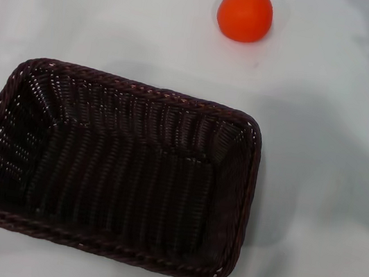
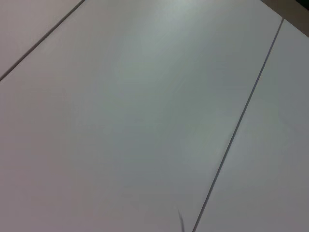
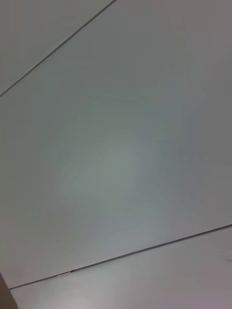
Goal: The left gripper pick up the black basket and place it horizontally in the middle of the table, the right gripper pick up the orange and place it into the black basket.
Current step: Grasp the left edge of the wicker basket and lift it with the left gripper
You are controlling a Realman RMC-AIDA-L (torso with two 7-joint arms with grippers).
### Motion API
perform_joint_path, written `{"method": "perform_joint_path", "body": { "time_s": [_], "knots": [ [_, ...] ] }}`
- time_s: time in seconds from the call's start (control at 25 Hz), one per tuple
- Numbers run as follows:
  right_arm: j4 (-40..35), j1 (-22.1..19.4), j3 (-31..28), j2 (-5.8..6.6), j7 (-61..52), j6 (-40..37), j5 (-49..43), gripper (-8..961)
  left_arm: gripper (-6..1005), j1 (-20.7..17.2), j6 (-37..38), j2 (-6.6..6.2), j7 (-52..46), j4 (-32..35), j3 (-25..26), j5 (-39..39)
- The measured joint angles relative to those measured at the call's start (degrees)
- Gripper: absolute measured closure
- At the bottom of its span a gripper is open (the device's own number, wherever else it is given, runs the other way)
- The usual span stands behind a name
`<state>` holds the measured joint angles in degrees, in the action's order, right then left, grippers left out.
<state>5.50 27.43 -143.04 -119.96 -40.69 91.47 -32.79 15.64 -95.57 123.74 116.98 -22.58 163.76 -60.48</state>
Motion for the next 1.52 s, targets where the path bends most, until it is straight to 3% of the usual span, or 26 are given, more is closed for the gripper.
{"method": "perform_joint_path", "body": {
  "time_s": [0.2,0.36,0.44,0.68,0.8,1.0,1.12,1.28,1.52],
  "knots": [
    [0.0,0.0,0.0,-0.01,0.0,0.0,-0.2,25,109,0.0,0.0,-0.33,-0.2,-0.3,-1.5,-0.1],
    [0.0,0.1,0.0,-0.01,0.0,-0.1,-0.2,25,110,-0.2,0.2,-1.6,-2.6,-0.9,-3.9,-0.5],
    [0.0,0.1,0.0,-0.01,0.0,-0.2,-0.2,26,111,-0.5,0.5,-3.17,-6.5,-2.5,-6.8,-2.1],
    [0.0,0.1,0.0,-0.01,0.0,-0.5,-0.1,26,120,-0.8,2.2,-12.76,-33.0,-15.1,-18.0,-16.3],
    [0.0,0.3,0.0,-0.01,0.0,-1.2,-0.1,26,133,-1.1,1.6,-14.94,-47.2,-25.6,-19.3,-26.1],
    [0.0,0.7,-0.1,-0.01,0.0,-2.7,-0.1,25,154,-1.1,-3.7,-15.07,-63.1,-42.6,-19.4,-43.0],
    [0.0,0.9,-0.3,-0.01,0.0,-3.2,0.0,25,162,0.1,-7.8,-14.16,-70.1,-49.6,-19.4,-51.6],
    [0.0,1.2,-0.3,-0.01,0.0,-3.5,0.0,25,163,1.3,-9.2,-11.82,-74.5,-55.9,-19.5,-59.8],
    [0.0,1.3,-0.3,-0.01,0.0,-3.7,0.0,25,162,4.1,-12.5,-9.68,-76.0,-57.9,-20.9,-68.0]
  ]
}}
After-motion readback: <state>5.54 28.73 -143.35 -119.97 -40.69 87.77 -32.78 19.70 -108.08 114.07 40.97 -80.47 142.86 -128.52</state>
